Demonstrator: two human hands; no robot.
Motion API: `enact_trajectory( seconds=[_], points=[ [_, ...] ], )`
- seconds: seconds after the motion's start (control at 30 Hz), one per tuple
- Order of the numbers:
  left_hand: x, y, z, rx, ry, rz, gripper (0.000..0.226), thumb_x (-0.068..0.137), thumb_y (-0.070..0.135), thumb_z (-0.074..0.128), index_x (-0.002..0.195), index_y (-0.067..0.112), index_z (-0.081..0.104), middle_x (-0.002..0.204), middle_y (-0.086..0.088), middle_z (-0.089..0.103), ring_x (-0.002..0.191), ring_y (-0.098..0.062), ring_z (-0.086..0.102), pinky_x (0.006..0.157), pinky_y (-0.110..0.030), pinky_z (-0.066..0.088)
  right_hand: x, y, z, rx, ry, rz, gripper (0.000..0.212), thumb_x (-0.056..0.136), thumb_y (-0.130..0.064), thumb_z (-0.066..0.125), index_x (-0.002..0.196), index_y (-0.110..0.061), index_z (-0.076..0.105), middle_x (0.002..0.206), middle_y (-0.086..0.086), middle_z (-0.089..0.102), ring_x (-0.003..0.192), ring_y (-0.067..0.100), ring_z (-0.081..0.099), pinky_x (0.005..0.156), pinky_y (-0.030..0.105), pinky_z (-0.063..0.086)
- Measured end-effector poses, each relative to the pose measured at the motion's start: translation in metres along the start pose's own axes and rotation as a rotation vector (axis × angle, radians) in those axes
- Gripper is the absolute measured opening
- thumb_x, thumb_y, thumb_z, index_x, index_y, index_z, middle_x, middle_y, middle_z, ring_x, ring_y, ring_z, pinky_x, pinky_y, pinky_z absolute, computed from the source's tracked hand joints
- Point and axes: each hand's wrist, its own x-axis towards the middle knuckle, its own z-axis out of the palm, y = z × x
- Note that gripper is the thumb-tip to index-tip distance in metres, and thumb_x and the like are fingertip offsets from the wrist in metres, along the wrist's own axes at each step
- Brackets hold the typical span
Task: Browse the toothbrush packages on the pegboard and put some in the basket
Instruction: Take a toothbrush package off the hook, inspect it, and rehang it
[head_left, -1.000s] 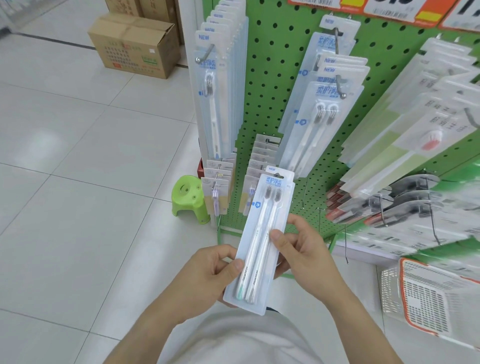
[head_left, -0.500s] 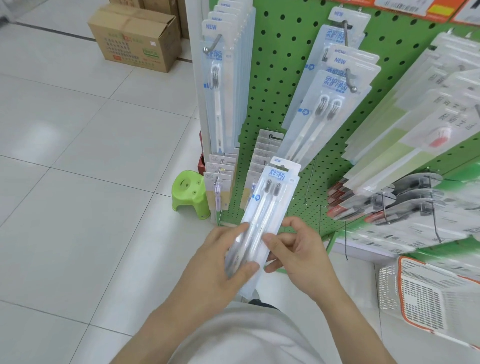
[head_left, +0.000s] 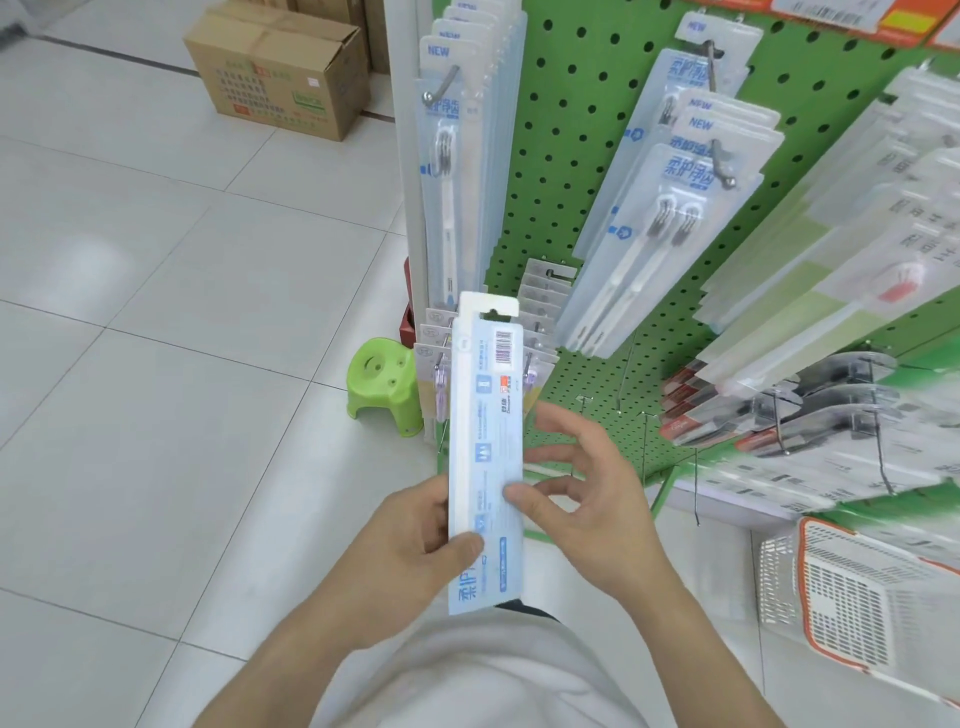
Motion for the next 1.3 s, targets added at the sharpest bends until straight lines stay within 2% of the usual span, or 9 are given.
enact_trajectory(
  seconds=[0.1,0.17,0.27,0.4,0.5,0.67,0.87,1.03,1.3],
  points=[
    [0.001,0.0,-0.007,-0.045,0.023,-0.034,0.037,0.097,-0.008,0.056,0.128,0.011,0.062,0.11,-0.007,0.077,0.104,-0.024,0.073,0.088,-0.03,0.058,0.005,-0.004,-0.005,0.164,-0.085,0.073,0.072,0.079,0.003,0.083,0.138,-0.029,0.056,0.103,0.007,0.071,0.076,0.019,0.067,0.067,0.043,0.061],
    [0.003,-0.001,-0.007,-0.006,0.08,-0.061,0.03,0.097,-0.003,0.059,0.121,0.014,0.064,0.103,-0.003,0.079,0.096,-0.022,0.075,0.081,-0.031,0.059,0.008,-0.005,-0.006,0.18,-0.081,0.091,0.069,0.078,0.007,0.081,0.134,-0.025,0.057,0.095,0.013,0.07,0.068,0.022,0.064,0.057,0.04,0.059],
    [0.004,0.001,-0.006,0.095,0.126,-0.075,0.027,0.094,0.007,0.067,0.115,0.023,0.065,0.1,0.006,0.079,0.083,-0.022,0.076,0.076,-0.046,0.061,0.009,-0.004,-0.002,0.23,-0.018,0.128,0.06,0.08,0.009,0.079,0.13,-0.017,0.059,0.094,0.021,0.067,0.065,0.028,0.061,0.05,0.036,0.056],
    [0.003,0.004,-0.005,0.102,0.089,-0.103,0.046,0.082,0.002,0.08,0.116,0.026,0.061,0.1,0.009,0.077,0.08,-0.02,0.076,0.058,-0.037,0.06,0.008,-0.001,0.003,0.234,0.0,0.142,0.048,0.082,0.006,0.078,0.122,-0.013,0.062,0.093,0.017,0.069,0.064,0.027,0.059,0.049,0.037,0.055],
    [0.003,0.004,-0.007,0.106,0.057,-0.115,0.05,0.078,0.003,0.084,0.116,0.026,0.06,0.098,0.002,0.078,0.077,-0.027,0.075,0.052,-0.037,0.058,0.008,-0.002,0.003,0.16,-0.055,0.146,0.06,0.072,0.005,0.087,0.121,-0.017,0.062,0.092,0.011,0.07,0.068,0.025,0.061,0.054,0.047,0.058],
    [0.004,0.008,-0.008,0.131,0.069,-0.12,0.046,0.078,0.011,0.085,0.114,0.026,0.062,0.094,0.001,0.079,0.08,-0.028,0.077,0.07,-0.054,0.061,0.012,-0.009,0.001,0.139,-0.066,0.168,0.071,0.057,0.003,0.095,0.114,-0.017,0.059,0.083,0.003,0.07,0.06,0.021,0.06,0.048,0.042,0.056],
    [0.006,0.01,-0.009,0.191,-0.011,-0.142,0.041,0.081,0.017,0.084,0.113,0.027,0.06,0.098,0.007,0.079,0.084,-0.017,0.077,0.077,-0.035,0.061,0.023,-0.015,0.005,0.156,0.079,0.17,0.053,0.052,-0.021,0.091,0.088,0.0,0.058,0.072,0.008,0.074,0.053,0.019,0.065,0.042,0.028,0.05],
    [0.005,0.004,-0.011,0.292,-0.038,-0.15,0.039,0.083,0.024,0.083,0.112,0.031,0.059,0.101,0.011,0.077,0.084,-0.02,0.076,0.082,-0.042,0.06,0.039,-0.022,-0.003,0.101,0.161,0.163,0.063,0.052,-0.023,0.094,0.105,-0.017,0.061,0.086,0.011,0.071,0.054,0.02,0.064,0.039,0.031,0.047],
    [0.002,0.0,-0.017,0.343,-0.085,-0.126,0.033,0.086,0.028,0.079,0.109,0.037,0.058,0.103,0.015,0.076,0.083,-0.022,0.074,0.079,-0.036,0.059,0.057,-0.046,-0.012,0.081,0.2,0.156,0.035,0.082,-0.015,0.083,0.084,0.008,0.056,0.064,0.029,0.063,0.037,0.009,0.06,0.031,0.018,0.037]
  ],
)
